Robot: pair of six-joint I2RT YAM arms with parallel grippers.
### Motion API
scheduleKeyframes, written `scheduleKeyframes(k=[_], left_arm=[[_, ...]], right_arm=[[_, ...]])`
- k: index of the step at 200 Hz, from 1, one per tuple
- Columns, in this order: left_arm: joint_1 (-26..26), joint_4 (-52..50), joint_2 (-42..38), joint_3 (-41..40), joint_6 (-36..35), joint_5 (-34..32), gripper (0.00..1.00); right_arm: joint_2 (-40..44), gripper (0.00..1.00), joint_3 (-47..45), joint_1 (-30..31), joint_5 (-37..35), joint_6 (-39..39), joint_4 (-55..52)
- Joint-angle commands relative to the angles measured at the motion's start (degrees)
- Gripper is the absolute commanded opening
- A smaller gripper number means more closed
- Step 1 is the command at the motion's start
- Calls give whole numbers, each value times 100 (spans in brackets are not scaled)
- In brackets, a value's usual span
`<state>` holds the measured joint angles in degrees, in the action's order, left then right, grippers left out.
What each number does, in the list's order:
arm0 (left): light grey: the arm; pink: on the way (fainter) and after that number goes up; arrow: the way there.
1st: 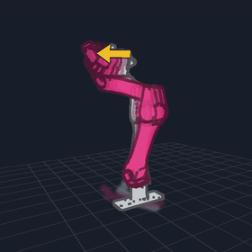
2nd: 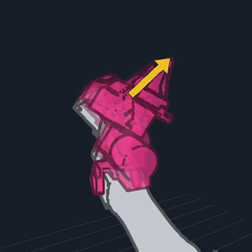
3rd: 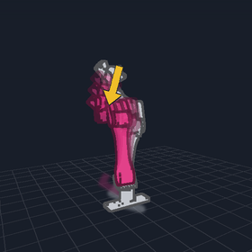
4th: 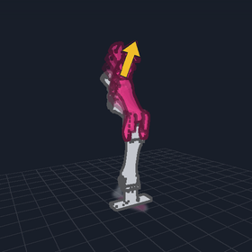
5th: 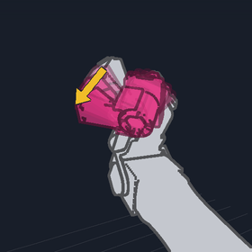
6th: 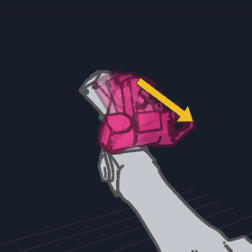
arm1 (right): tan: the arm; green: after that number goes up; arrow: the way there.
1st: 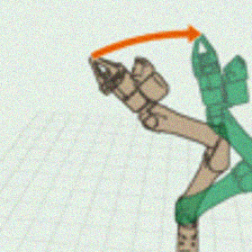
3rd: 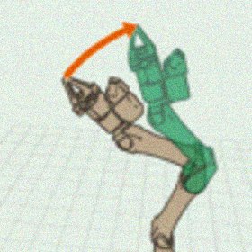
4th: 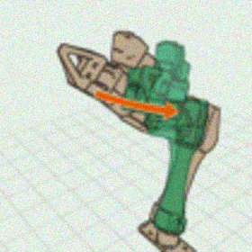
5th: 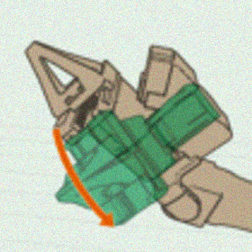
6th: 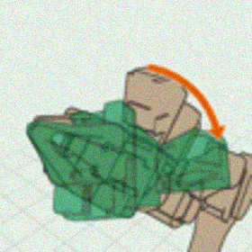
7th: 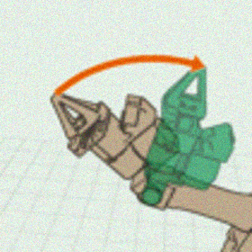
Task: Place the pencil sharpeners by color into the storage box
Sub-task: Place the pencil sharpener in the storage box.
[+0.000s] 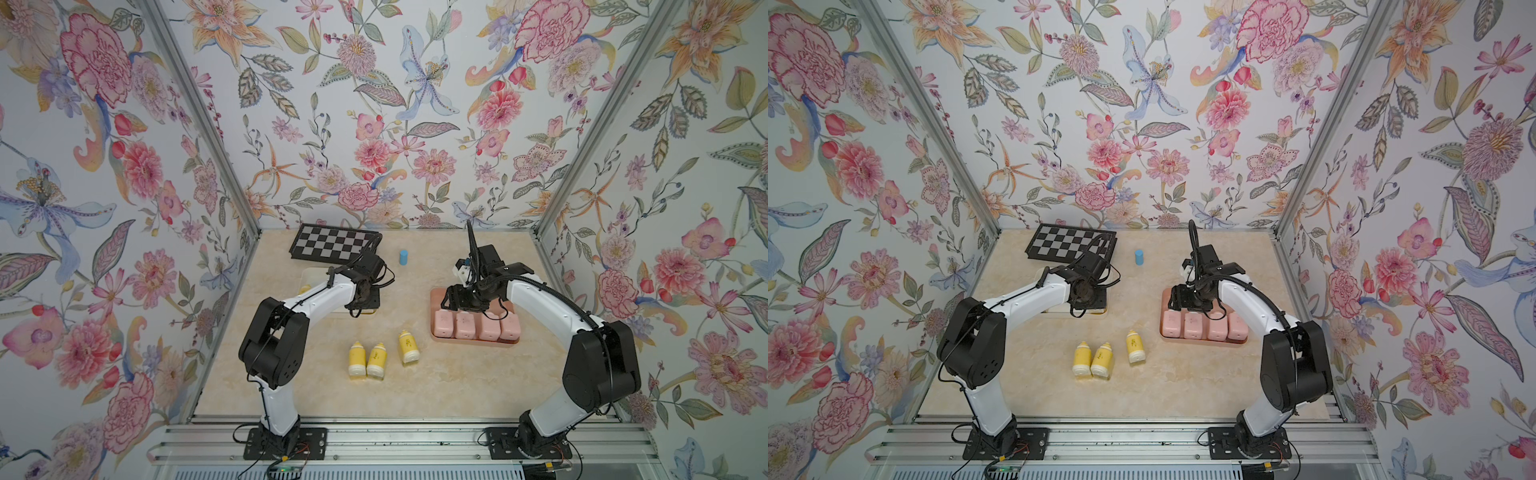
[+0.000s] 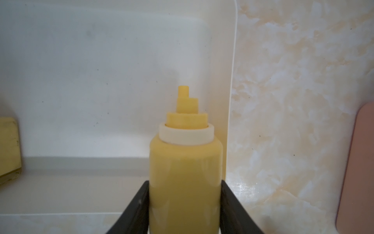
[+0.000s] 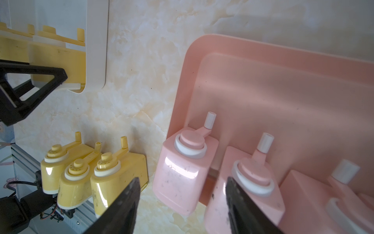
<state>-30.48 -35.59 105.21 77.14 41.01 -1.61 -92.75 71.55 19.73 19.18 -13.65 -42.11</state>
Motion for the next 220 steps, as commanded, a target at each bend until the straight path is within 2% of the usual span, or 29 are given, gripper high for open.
scheduleKeyframes(k=[1,220], left_arm=[[50,110,153,-5,91,61,36],[-19,161,424,3,110,77,51]], right_arm=[[167,68,-77,-47,89,117,27],[227,68,-160,-114,139,137,71]])
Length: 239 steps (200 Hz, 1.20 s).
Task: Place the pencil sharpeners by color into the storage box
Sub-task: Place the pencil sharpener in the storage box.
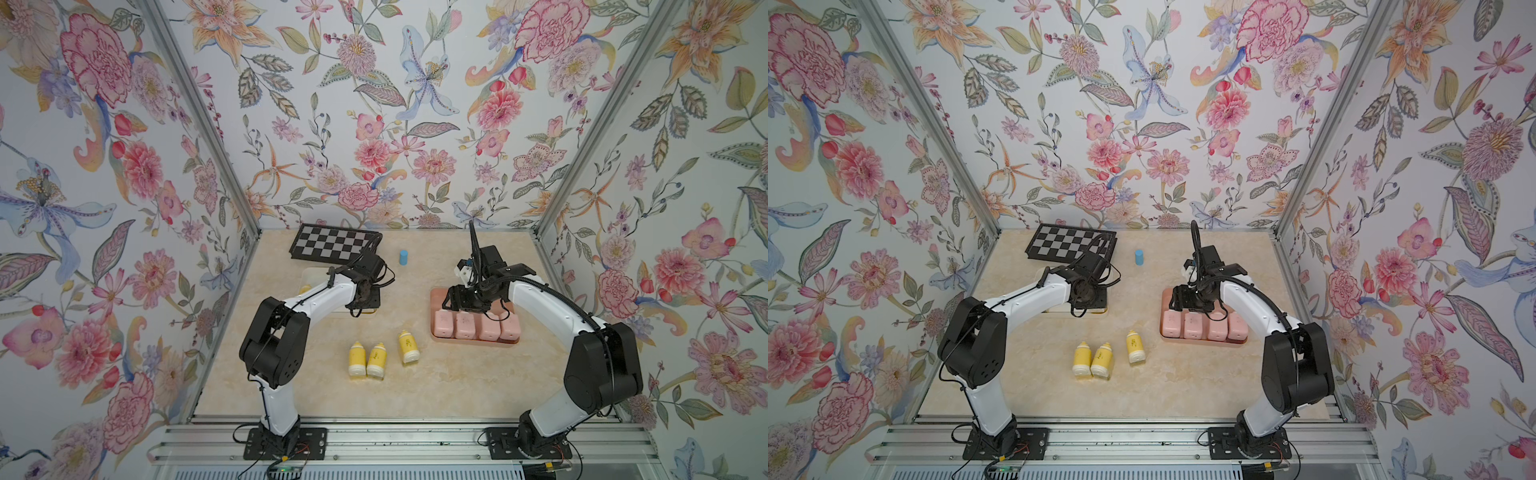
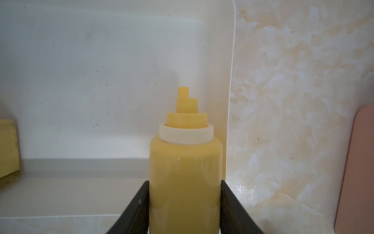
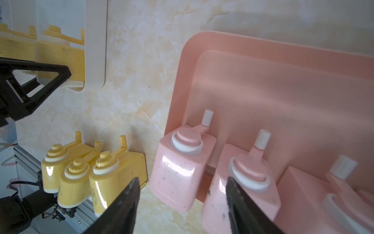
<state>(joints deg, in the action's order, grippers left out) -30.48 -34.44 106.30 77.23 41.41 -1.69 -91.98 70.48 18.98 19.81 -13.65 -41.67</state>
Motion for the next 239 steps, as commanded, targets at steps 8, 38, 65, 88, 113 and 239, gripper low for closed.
scheduleKeyframes(k=[8,38,65,88,113,239], left_arm=[[-19,44,325,9,71,82,51],[-35,52,361,54,66,74,55],[-61,43,365,100,65,74,58],[-81,42,364,144,69,56,61],[-81,53,398,187,62,57,63],[-151,-141,192,415,86,-205,68]], right_arm=[[150,68,-60,-37,75,135,27],[162,69,-83,-42,76,135,36],[163,69,-104,-45,84,135,53],[163,69,-114,-44,84,131,63],[195,69,-148,-59,78,126,71],[242,69,-149,-85,118,108,72]])
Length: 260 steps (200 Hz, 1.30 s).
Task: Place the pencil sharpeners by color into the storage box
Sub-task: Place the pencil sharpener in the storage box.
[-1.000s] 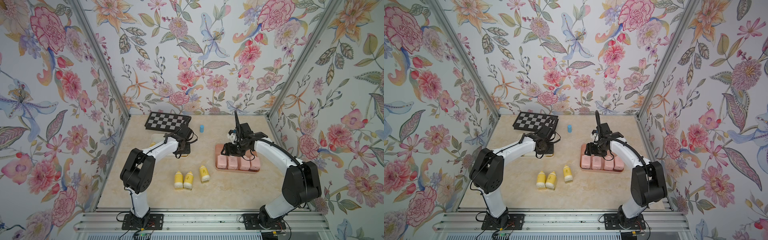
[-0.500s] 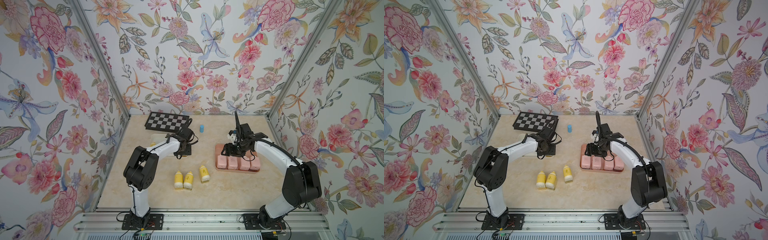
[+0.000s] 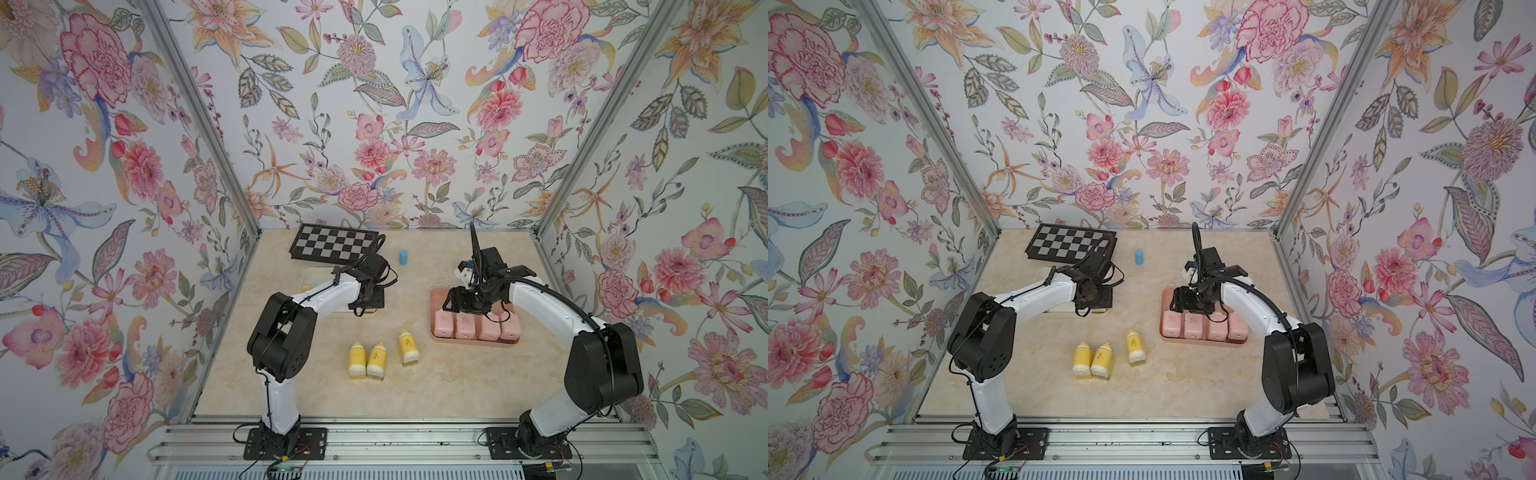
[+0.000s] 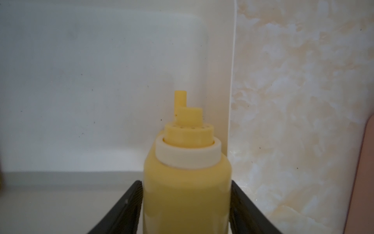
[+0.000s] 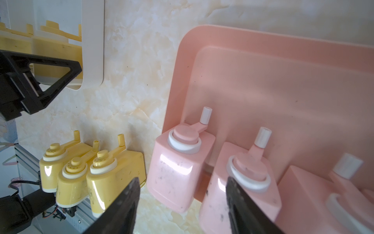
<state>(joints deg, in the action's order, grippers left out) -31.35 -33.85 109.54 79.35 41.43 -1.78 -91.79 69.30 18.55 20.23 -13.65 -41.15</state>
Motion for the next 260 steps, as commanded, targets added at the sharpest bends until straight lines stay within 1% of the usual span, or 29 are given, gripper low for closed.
scheduleKeyframes(k=[1,56,89,119,136,139,161,207,235,260], left_arm=[[-64,-201,-133,203,84,-198,68],[-73,-339,-492,174,103,-478,69],[-72,-402,-988,24,135,-712,70],[-74,-448,-1591,-318,145,-953,70],[-72,-405,-1935,-630,148,-1025,71],[-72,-399,-2136,-683,147,-1032,71],[-73,-357,-2691,-1161,171,-1070,71],[-132,-242,-3933,-2553,395,-1150,71],[-338,-149,-4667,-3377,720,-1087,71],[-690,-171,-5185,-3873,1082,-1093,71]], right_arm=[[223,69,-30,-42,81,104,19],[232,69,13,-42,101,60,17],[240,69,73,-35,209,38,19],[248,70,84,-35,214,-5,19],[198,70,108,-35,197,-23,19],[185,70,114,-43,196,-24,19],[108,70,180,-40,100,-15,14],[3,70,416,-31,73,-161,19],[-40,70,503,-27,64,-362,11],[-84,71,566,19,35,-515,11]])
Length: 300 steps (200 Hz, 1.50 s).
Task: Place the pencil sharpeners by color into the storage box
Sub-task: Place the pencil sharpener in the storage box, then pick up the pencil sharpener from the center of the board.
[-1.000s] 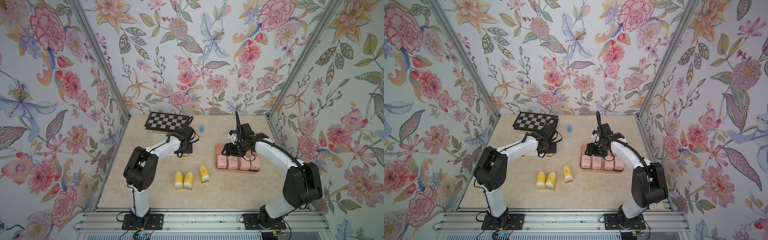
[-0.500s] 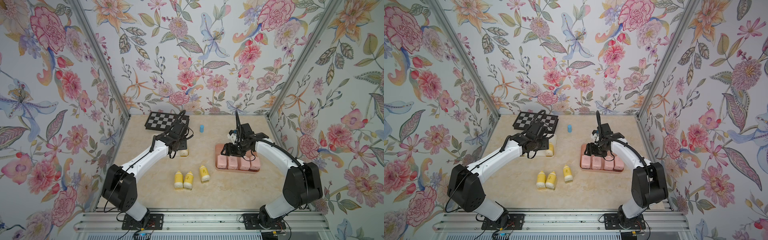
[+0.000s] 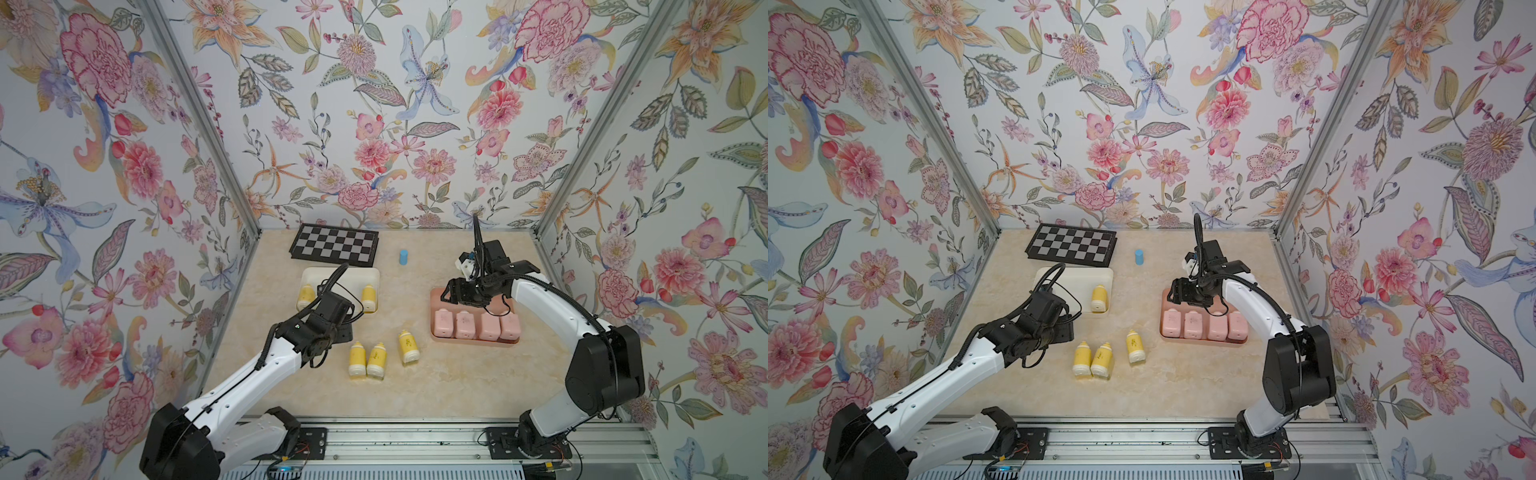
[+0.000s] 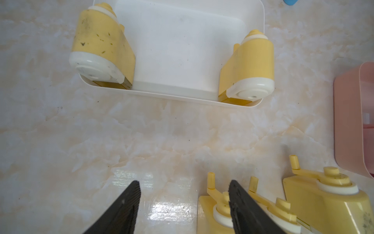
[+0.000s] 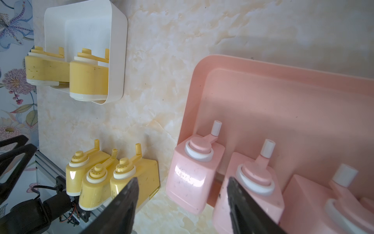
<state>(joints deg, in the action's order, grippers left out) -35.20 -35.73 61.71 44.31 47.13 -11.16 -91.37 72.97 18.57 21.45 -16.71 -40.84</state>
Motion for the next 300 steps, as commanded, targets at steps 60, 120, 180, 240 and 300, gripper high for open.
scheduleKeyframes(k=[60,120,180,240,300], left_arm=[[-1688,-212,-792,-694,1603,-614,70],[-2357,-382,64,-345,2045,-828,71],[-2355,-471,330,-161,2124,-886,71],[-2308,-298,575,-251,2055,-704,64],[-2228,-104,683,-438,1942,-484,61]], right_arm=[[-344,71,299,109,-88,-290,-56],[-403,71,327,110,-55,-121,-134],[-312,71,336,115,66,-38,-133],[-318,71,409,127,129,-25,-134],[-316,71,378,140,140,-8,-135]])
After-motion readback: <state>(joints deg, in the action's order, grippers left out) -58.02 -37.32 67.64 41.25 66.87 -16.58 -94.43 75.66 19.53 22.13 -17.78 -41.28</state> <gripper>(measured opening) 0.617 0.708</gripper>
